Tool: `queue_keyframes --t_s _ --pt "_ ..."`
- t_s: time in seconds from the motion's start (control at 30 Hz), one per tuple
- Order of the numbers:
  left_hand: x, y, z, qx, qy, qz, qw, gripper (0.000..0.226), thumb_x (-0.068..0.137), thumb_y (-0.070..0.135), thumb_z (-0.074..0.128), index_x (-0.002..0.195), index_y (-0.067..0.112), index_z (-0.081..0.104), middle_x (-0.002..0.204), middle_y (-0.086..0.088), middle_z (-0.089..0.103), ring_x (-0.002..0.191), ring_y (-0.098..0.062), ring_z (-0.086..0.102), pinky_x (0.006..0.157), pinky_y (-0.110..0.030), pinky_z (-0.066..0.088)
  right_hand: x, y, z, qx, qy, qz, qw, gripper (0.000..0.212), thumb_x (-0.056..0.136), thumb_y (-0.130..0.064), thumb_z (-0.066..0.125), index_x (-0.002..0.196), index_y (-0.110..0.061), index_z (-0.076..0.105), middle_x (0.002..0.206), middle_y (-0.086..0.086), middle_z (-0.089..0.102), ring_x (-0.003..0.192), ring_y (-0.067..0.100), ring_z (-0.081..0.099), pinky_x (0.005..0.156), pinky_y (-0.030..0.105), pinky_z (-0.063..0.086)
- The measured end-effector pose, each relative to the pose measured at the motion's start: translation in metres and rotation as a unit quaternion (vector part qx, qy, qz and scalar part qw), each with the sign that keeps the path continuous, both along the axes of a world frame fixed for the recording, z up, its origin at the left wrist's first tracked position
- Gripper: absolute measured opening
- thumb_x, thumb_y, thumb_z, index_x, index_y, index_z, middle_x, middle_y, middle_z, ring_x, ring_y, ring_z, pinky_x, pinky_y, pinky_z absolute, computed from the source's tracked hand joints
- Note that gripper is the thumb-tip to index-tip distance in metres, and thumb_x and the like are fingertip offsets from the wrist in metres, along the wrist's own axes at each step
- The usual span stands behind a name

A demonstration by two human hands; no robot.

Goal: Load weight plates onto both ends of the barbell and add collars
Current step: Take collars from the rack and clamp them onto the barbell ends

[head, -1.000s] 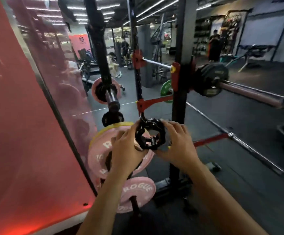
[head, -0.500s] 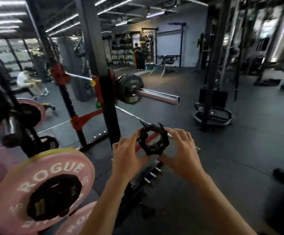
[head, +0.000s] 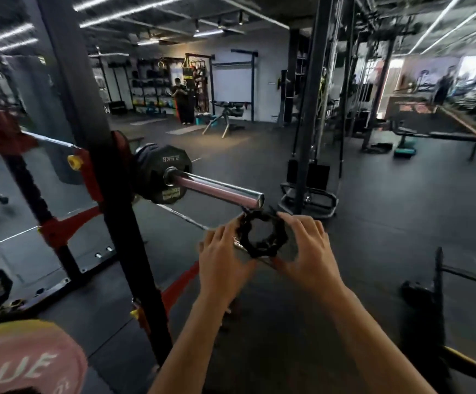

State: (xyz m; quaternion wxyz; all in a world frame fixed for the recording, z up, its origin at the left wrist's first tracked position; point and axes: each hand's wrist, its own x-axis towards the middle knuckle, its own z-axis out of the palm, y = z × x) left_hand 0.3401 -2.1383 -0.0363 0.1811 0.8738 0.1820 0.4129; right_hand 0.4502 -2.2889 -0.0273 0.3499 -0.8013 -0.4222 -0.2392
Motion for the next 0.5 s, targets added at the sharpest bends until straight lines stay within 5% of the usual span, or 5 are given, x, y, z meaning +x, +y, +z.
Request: queue_keyframes --t_s 0.23,0.5 --pt "0.046 0.019 0.002 0.031 -0.029 0.048 0.998 0.072 0.070 0.055 0.051 0.135 0.026 0.054 0.121 0.007 0.066 0.107 -0.021 0.056 0.087 -0.033 0.035 0.054 0.031 0.002 0.006 0.002 0.026 1.000 0.081 0.068 -0.053 0.080 0.138 -0.033 0.045 0.123 -0.009 0.050 0.112 0.017 0.045 0.091 0.034 0.037" --pt "0.106 0.018 -0.014 0.064 -0.018 0.184 0.981 0.088 0.056 0.048 0.091 0.133 0.027 0.053 0.112 0.005 0.069 0.102 -0.022 0.060 0.083 -0.039 0.043 0.132 0.055 -0.006 0.003 0.018 0.105 0.994 0.076 0.071 -0.047 0.078 0.138 -0.038 0.044 0.120 -0.007 0.050 0.110 0.018 0.043 0.088 0.036 0.036"
